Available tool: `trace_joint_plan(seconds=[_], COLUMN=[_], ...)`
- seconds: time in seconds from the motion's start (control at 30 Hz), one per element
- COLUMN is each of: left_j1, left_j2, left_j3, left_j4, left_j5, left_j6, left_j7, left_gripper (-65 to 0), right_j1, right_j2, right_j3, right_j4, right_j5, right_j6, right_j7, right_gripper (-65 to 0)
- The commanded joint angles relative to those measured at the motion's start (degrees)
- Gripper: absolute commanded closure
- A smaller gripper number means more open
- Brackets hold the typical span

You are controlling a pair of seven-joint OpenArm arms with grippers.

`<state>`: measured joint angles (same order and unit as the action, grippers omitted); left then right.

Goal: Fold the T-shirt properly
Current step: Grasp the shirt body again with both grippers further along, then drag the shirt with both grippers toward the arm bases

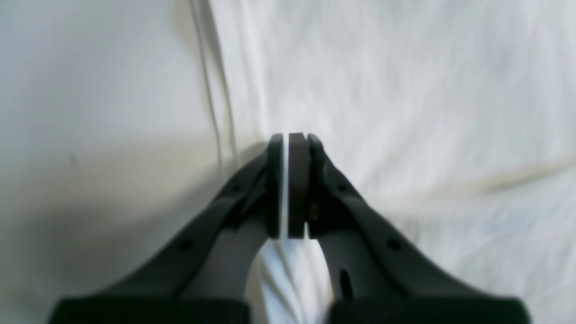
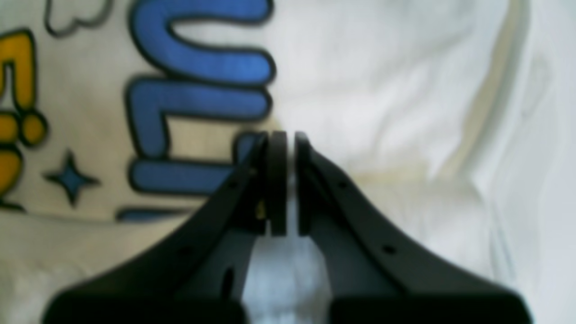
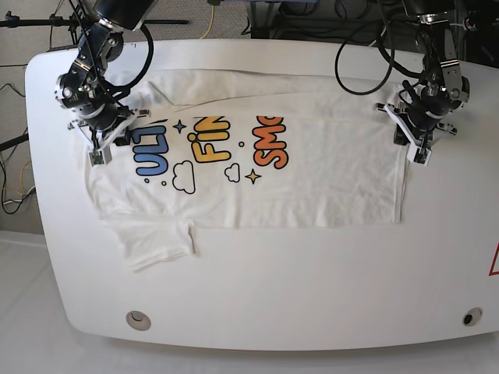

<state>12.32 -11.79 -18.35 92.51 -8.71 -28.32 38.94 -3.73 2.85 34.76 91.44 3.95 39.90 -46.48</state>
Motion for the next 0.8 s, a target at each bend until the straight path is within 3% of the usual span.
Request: trace_joint_plan(seconds=[0.0,0.53,0.77], left_j1=[-0.9,6.0,7.9], left_j2=[-0.5,0.0,0.1], left_j3=[0.1,0.7,0.5], left_j4=[-0.3,6.4,11.2], left_j5=[-0.4,3.9,3.8], left_j6=[-0.3,-0.4,-0.4], left_j7=[-1.1,-0.2,1.4], left_gripper=[0.0,0.0,0.0], right_j1=[0.1,-13.2,-12.9], right_j2=[1.0,-0.1,0.3], right_j3=[0.3,1.0,1.2], right_j4=[0.0,8.7,10.4], right_j5=[0.6,0.8,0.9], right_j6=[0.1,0.1,0.1], right_j7=[0.6,0.7,0.0], right_gripper=[-1.5,0.0,0.0])
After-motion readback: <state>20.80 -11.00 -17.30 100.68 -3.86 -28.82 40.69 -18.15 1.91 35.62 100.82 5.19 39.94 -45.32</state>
